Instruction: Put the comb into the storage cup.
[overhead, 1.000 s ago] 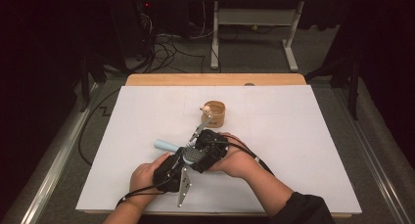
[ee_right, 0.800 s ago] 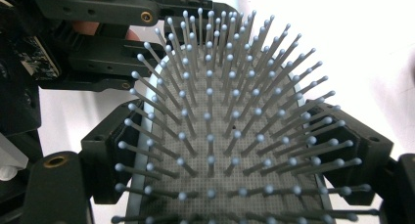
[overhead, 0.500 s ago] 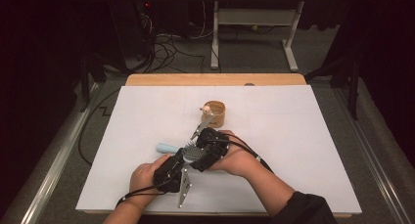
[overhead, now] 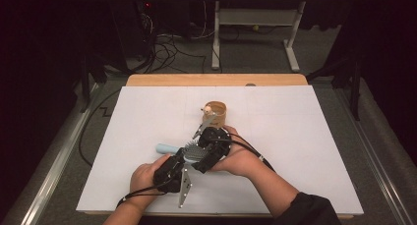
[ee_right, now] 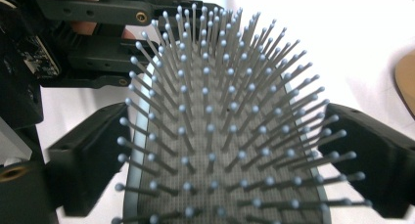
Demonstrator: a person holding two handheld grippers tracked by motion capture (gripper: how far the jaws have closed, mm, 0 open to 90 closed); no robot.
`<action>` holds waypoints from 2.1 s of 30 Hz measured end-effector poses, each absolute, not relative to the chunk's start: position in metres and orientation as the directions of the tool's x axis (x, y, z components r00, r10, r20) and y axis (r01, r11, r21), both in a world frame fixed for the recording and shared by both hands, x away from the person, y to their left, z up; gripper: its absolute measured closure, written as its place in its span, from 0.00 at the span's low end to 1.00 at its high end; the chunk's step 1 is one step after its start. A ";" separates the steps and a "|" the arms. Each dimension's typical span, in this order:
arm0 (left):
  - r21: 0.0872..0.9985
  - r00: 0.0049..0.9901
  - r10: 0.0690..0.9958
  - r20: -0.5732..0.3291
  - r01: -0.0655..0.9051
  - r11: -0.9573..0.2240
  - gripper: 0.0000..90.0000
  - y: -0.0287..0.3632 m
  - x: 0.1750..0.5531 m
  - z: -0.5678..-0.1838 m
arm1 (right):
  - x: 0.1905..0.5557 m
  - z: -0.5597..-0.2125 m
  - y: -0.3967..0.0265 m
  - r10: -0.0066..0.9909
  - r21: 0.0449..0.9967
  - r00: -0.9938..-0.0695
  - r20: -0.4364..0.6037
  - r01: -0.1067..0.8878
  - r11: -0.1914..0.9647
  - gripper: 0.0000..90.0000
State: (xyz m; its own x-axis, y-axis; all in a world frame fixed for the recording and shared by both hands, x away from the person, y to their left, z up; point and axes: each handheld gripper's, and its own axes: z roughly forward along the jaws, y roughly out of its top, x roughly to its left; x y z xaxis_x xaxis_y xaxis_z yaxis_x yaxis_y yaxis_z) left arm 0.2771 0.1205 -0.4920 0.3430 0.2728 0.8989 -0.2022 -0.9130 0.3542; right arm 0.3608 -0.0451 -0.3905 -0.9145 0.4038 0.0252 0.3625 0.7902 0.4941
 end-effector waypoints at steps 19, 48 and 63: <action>0.396 0.362 0.319 0.876 -0.163 -0.904 0.85 0.125 0.282 -0.490 | 0.356 -0.384 -0.064 0.407 0.471 -0.913 -0.031 0.346 0.811 0.00; 0.469 0.363 0.405 0.839 -0.108 -0.876 0.85 0.135 0.286 -0.482 | 0.357 -0.412 -0.124 0.466 0.374 -0.882 -0.072 0.409 0.832 0.00; 0.571 0.381 0.507 0.773 -0.071 -0.818 0.85 0.145 0.291 -0.472 | 0.356 -0.423 -0.161 0.518 0.358 -0.850 -0.097 0.456 0.815 0.00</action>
